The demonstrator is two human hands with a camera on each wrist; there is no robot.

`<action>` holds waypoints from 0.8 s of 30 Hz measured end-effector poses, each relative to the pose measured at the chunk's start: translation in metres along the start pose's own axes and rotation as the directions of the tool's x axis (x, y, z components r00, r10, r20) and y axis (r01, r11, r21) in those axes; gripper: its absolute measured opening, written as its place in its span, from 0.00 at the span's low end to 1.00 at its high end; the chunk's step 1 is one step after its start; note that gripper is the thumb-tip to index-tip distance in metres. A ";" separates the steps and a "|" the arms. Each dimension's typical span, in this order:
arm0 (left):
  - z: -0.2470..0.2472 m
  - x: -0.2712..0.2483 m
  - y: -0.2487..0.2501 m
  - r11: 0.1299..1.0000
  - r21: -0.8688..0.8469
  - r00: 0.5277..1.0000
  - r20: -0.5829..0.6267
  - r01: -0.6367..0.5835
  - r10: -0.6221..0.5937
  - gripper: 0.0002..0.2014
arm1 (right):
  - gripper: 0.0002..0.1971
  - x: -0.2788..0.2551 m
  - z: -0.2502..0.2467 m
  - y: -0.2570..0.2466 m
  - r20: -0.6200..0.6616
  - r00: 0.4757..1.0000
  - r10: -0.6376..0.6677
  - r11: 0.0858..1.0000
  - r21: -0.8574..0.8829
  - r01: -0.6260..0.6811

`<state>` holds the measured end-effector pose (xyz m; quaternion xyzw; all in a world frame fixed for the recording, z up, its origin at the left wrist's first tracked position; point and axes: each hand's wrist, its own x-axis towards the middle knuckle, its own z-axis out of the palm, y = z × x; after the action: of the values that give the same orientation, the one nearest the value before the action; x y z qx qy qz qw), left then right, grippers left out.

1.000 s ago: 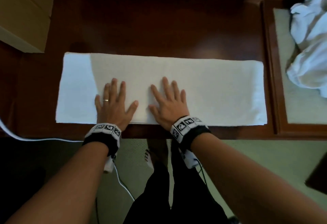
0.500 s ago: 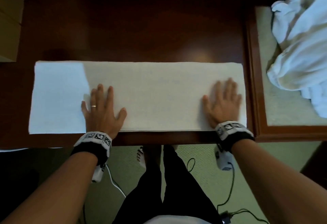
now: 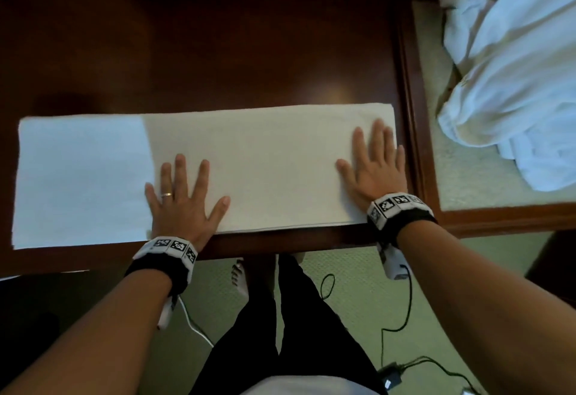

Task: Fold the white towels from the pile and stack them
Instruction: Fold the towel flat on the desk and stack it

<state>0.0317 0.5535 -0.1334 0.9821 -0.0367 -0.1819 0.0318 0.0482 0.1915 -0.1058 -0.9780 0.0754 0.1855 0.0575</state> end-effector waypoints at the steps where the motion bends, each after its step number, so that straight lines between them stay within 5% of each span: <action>1: -0.001 0.000 0.000 1.000 0.008 1.000 0.010 0.006 -0.006 0.41 | 0.36 -0.013 0.002 0.006 0.008 0.996 -0.084 0.996 -0.039 0.084; 4: -0.005 0.000 0.002 1.000 0.020 0.999 0.044 0.020 -0.021 0.38 | 0.33 -0.062 0.019 0.029 0.100 0.963 -0.248 0.961 -0.101 0.258; 8: -0.013 -0.001 0.006 0.999 0.036 0.992 0.118 0.037 -0.041 0.41 | 0.31 -0.092 0.019 0.060 0.051 0.998 0.020 1.000 0.002 -0.021; 13: -0.022 0.000 0.006 0.999 0.033 0.989 0.144 0.039 -0.044 0.44 | 0.22 -0.064 -0.005 0.058 -0.151 0.979 0.133 0.956 0.279 -0.087; 17: -0.029 -0.003 0.010 0.998 0.008 0.988 0.136 0.066 -0.066 0.44 | 0.18 -0.031 -0.025 0.046 0.089 0.913 0.399 0.819 0.414 -0.398; 24: -0.035 -0.010 0.017 0.994 -0.028 0.985 0.140 0.103 -0.098 0.42 | 0.17 -0.007 -0.033 0.042 0.322 0.838 0.441 0.630 0.554 -0.544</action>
<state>0.0340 0.5395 -0.0959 0.9670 0.0142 -0.2517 0.0374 0.0459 0.1470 -0.0762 -0.8253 0.3927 0.2340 0.3314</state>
